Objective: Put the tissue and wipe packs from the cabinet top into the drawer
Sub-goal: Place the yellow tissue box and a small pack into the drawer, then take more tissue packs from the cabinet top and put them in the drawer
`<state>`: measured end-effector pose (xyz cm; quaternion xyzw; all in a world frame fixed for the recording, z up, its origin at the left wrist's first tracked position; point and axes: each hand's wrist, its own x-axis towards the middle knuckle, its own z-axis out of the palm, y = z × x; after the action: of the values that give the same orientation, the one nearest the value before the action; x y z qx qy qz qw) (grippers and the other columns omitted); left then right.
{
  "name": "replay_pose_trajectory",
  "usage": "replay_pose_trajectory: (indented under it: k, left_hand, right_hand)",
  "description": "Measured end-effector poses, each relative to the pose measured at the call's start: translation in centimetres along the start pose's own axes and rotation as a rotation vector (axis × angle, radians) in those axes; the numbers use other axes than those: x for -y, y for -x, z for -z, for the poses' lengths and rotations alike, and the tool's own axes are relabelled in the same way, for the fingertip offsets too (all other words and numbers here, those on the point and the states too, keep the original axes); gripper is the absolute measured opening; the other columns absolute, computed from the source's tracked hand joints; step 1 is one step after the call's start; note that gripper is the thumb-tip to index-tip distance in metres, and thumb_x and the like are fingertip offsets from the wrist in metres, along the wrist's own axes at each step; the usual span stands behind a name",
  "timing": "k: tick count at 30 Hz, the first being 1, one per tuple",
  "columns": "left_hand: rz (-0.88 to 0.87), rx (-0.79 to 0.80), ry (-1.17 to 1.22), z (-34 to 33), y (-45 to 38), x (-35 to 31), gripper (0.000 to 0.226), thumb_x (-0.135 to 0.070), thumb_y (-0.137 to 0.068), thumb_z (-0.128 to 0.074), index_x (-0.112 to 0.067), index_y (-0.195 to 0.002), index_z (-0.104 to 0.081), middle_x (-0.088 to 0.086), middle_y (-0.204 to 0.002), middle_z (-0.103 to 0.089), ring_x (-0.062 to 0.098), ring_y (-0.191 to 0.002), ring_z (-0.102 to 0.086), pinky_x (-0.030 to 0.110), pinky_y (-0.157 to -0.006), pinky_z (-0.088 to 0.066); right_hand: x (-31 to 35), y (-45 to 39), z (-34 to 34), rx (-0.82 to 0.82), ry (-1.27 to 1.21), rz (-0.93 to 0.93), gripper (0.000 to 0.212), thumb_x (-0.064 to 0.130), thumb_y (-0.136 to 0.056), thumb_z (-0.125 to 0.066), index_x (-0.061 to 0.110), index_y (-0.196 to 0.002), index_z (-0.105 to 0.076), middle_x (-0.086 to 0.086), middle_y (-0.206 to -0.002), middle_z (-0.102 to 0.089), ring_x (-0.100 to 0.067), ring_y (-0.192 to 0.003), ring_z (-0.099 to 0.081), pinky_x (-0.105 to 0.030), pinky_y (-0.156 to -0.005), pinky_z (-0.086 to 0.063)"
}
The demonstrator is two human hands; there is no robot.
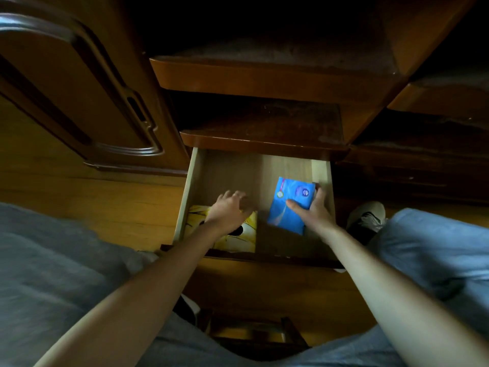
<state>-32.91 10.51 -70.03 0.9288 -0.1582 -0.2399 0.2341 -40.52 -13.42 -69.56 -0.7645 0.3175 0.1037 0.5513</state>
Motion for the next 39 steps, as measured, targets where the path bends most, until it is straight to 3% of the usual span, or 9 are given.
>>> replay_pose_trajectory:
  k: [3, 5, 10, 18, 20, 23, 31, 36, 39]
  left_hand:
    - [-0.078, 0.204, -0.376, -1.2, 1.0, 2.3, 0.070, -0.051, -0.096, -0.053, -0.026, -0.157, -0.026, 0.006, -0.160, -0.032, 0.031, -0.145, -0.031, 0.052, -0.116, -0.030]
    - [-0.098, 0.251, -0.491, -1.6, 1.2, 2.8, 0.075, -0.052, -0.098, -0.049, -0.029, -0.160, -0.013, 0.005, -0.164, -0.024, 0.032, -0.150, -0.022, 0.060, -0.120, -0.019]
    - [-0.101, 0.290, -0.486, -0.5, 1.0, 2.5, 0.074, -0.053, -0.098, -0.049, -0.030, -0.159, -0.015, 0.007, -0.161, -0.029, 0.032, -0.148, -0.025, 0.063, -0.118, -0.021]
    - [-0.081, 0.259, -0.470, -1.3, 1.4, 2.3, 0.075, -0.053, -0.099, -0.047, -0.028, -0.160, -0.012, 0.006, -0.161, -0.026, 0.033, -0.150, -0.020, 0.065, -0.119, -0.013]
    - [-0.085, 0.250, -0.463, -1.4, 1.4, 2.4, 0.075, -0.053, -0.098, -0.048, -0.028, -0.160, -0.013, 0.006, -0.160, -0.028, 0.033, -0.149, -0.022, 0.065, -0.118, -0.013]
    - [-0.099, 0.229, -0.457, -1.4, 1.1, 2.6, 0.073, -0.055, -0.097, -0.048, -0.029, -0.159, -0.017, 0.005, -0.158, -0.032, 0.031, -0.147, -0.026, 0.066, -0.118, -0.016]
    - [-0.107, 0.238, -0.472, -1.2, 0.9, 2.8, 0.073, -0.056, -0.097, -0.045, -0.029, -0.159, -0.017, 0.006, -0.157, -0.034, 0.030, -0.146, -0.028, 0.067, -0.118, -0.016]
    - [-0.126, 0.327, -0.449, 0.4, 2.3, 2.7, 0.089, -0.053, -0.098, -0.051, -0.030, -0.161, 0.008, 0.006, -0.170, 0.006, 0.028, -0.156, 0.005, 0.062, -0.122, -0.005]
    - [-0.128, 0.291, -0.359, 3.2, 3.3, 1.6, 0.088, -0.054, -0.097, -0.054, -0.028, -0.162, 0.000, 0.005, -0.170, 0.003, 0.028, -0.155, -0.006, 0.052, -0.124, -0.014]
  right_hand:
    - [-2.2, -0.2, -0.5, 0.034, 0.043, -0.084, 0.083, 0.029, -0.086, -0.082, 0.017, -0.147, -0.027, -0.004, -0.130, -0.059, -0.028, -0.115, -0.063, -0.053, -0.101, -0.052]
    - [-3.2, -0.2, -0.9, 0.095, 0.116, -0.114, 0.084, 0.021, -0.086, -0.083, 0.013, -0.147, -0.027, -0.010, -0.133, -0.058, -0.028, -0.118, -0.061, -0.051, -0.104, -0.049]
    - [-3.2, -0.9, -1.1, 0.222, 0.247, -0.194, 0.075, 0.005, -0.083, -0.082, 0.011, -0.141, -0.033, -0.014, -0.126, -0.056, -0.024, -0.105, -0.060, -0.040, -0.082, -0.055]
    - [-1.4, -2.1, -1.3, 0.256, 0.628, -0.257, 0.065, 0.007, -0.095, -0.060, 0.017, -0.151, -0.030, -0.015, -0.128, -0.053, -0.032, -0.112, -0.058, -0.048, -0.088, -0.056]
    - [-1.2, -1.8, -2.6, 0.276, 0.590, -0.259, 0.063, 0.005, -0.096, -0.053, 0.016, -0.152, -0.027, -0.018, -0.127, -0.053, -0.033, -0.109, -0.059, -0.048, -0.081, -0.055]
    - [-1.5, -1.2, -5.2, 0.321, 0.421, -0.219, 0.070, -0.001, -0.091, -0.052, 0.011, -0.155, -0.025, -0.019, -0.130, -0.057, -0.034, -0.117, -0.060, -0.050, -0.095, -0.053]
    - [-1.4, -1.5, -5.6, 0.376, 0.329, -0.254, 0.088, 0.008, -0.094, -0.062, 0.021, -0.163, -0.010, -0.012, -0.135, -0.056, -0.029, -0.119, -0.058, -0.053, -0.102, -0.051]
    - [-0.6, 0.6, -5.2, 0.302, 0.382, -0.193, 0.109, 0.027, -0.097, -0.068, 0.028, -0.161, 0.021, -0.016, -0.169, -0.019, -0.036, -0.151, -0.029, -0.057, -0.118, -0.034]
    - [2.0, 1.6, -4.4, 0.280, 0.536, -0.104, 0.105, 0.035, -0.098, -0.065, 0.028, -0.162, 0.018, -0.018, -0.170, -0.012, -0.040, -0.152, -0.025, -0.056, -0.119, -0.031]
